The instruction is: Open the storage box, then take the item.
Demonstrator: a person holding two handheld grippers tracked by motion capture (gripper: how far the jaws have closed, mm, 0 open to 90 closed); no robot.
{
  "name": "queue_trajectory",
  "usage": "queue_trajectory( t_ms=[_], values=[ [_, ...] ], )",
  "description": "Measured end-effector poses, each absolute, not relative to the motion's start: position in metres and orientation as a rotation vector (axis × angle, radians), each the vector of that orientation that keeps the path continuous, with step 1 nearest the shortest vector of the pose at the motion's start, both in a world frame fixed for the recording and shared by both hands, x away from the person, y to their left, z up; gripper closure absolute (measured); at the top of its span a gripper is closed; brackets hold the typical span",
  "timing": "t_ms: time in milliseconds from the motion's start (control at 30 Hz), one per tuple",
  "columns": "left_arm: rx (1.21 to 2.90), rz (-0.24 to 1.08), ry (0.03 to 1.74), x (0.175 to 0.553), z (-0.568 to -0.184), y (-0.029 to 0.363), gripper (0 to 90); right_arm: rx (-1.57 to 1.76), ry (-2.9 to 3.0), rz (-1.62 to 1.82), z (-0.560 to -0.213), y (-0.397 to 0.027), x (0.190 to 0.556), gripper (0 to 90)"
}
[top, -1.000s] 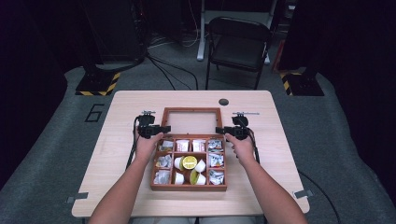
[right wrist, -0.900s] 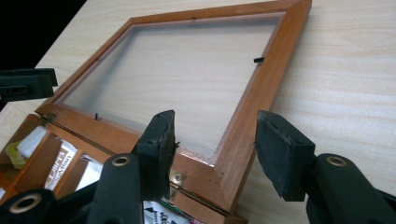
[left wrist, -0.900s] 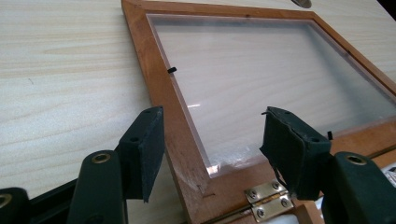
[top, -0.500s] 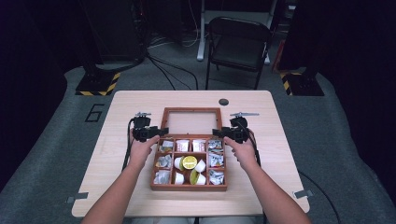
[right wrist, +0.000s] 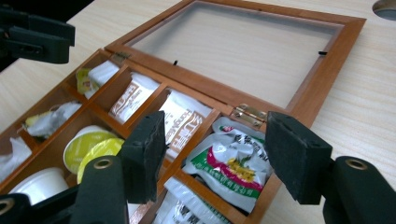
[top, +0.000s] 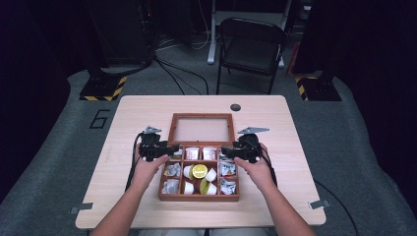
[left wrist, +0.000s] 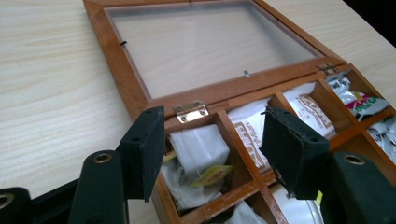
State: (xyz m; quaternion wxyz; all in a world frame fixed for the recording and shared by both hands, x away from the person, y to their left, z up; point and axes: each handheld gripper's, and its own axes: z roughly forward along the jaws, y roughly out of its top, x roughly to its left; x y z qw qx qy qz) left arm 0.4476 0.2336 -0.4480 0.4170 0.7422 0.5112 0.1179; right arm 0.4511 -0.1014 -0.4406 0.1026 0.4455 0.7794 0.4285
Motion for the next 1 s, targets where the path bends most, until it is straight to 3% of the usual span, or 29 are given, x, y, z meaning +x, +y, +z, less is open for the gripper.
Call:
queue_trajectory(
  t_ms=[100,500,1000],
  values=[
    [1.841,0.255,1.275,0.442,-0.451,0.234,38.3,1.267,2.311,1.245,-0.441,-0.097,0.445,39.2],
    [1.867,0.303,1.209,0.431,-0.447,0.238,37.3,1.001,2.443,1.192,-0.443,-0.067,0.420,43.5],
    [1.872,0.302,1.207,0.424,-0.444,0.249,35.9,0.883,2.586,1.130,-0.461,-0.033,0.410,41.9]
  ],
)
